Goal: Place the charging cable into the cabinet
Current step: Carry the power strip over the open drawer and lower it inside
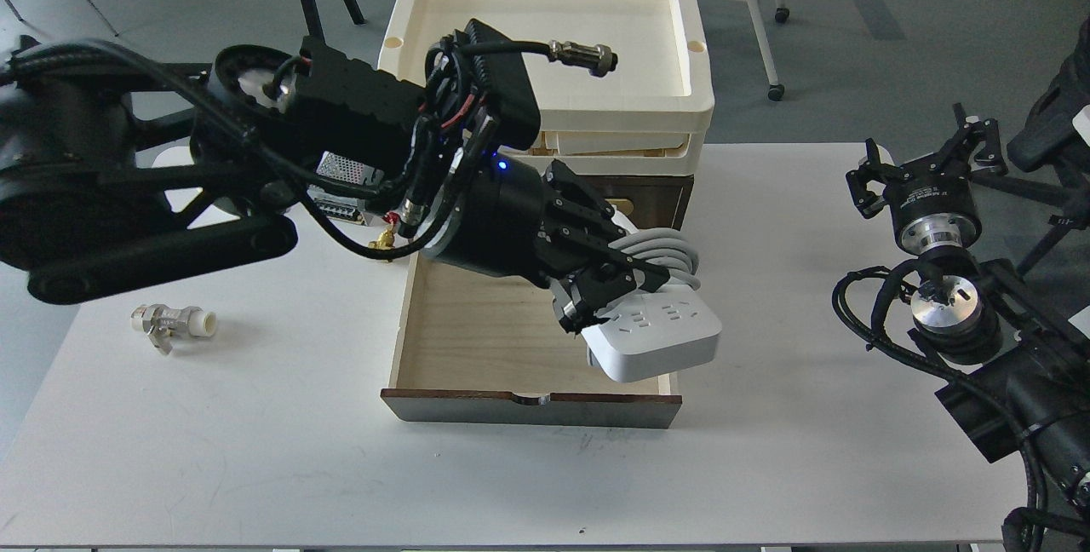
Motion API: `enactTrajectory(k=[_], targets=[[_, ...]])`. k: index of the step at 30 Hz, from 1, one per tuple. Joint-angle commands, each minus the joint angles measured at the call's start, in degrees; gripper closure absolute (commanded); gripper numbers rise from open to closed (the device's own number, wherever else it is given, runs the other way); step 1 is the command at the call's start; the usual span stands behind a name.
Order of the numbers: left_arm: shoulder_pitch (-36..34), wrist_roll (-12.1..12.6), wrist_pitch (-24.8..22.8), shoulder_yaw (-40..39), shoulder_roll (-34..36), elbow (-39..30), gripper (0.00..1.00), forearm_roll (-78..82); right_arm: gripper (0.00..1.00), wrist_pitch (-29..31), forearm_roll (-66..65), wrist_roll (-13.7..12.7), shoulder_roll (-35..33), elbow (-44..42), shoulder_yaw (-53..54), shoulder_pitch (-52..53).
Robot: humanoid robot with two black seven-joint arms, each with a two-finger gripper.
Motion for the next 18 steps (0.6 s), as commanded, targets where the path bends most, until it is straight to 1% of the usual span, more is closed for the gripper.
enactTrajectory(k=[1, 4, 8, 10, 13, 18], targets=[[10.0, 0.5, 0.0, -0.6, -4.2, 6.4, 0.99, 10.7, 0.00, 0.0, 0.0, 0.0, 0.0, 0.0, 0.0, 0.0], [15.3, 0.2, 0.0, -2.2, -4.5, 9.6, 0.98, 15.7, 0.00, 0.0, 0.0, 0.0, 0.0, -0.1, 0.0, 0.1], [18.2, 1.0, 0.0, -4.2, -4.6, 10.3, 0.98, 16.5, 0.00, 0.0, 0.0, 0.0, 0.0, -0.1, 0.0, 0.0], [18.6, 1.0, 0.0, -4.3, -4.8, 11.1, 0.98, 16.7, 0.00, 0.0, 0.0, 0.0, 0.0, -0.1, 0.0, 0.0], [18.8, 1.1, 0.0, -4.6, -7.1, 14.6, 0.98, 17.0, 0.00, 0.0, 0.0, 0.0, 0.0, -0.1, 0.0, 0.1], [20.0, 1.0, 1.3, -6.1, -8.4, 20.3, 0.96, 17.1, 0.00, 0.0, 0.0, 0.0, 0.0, 0.0, 0.0, 0.1]])
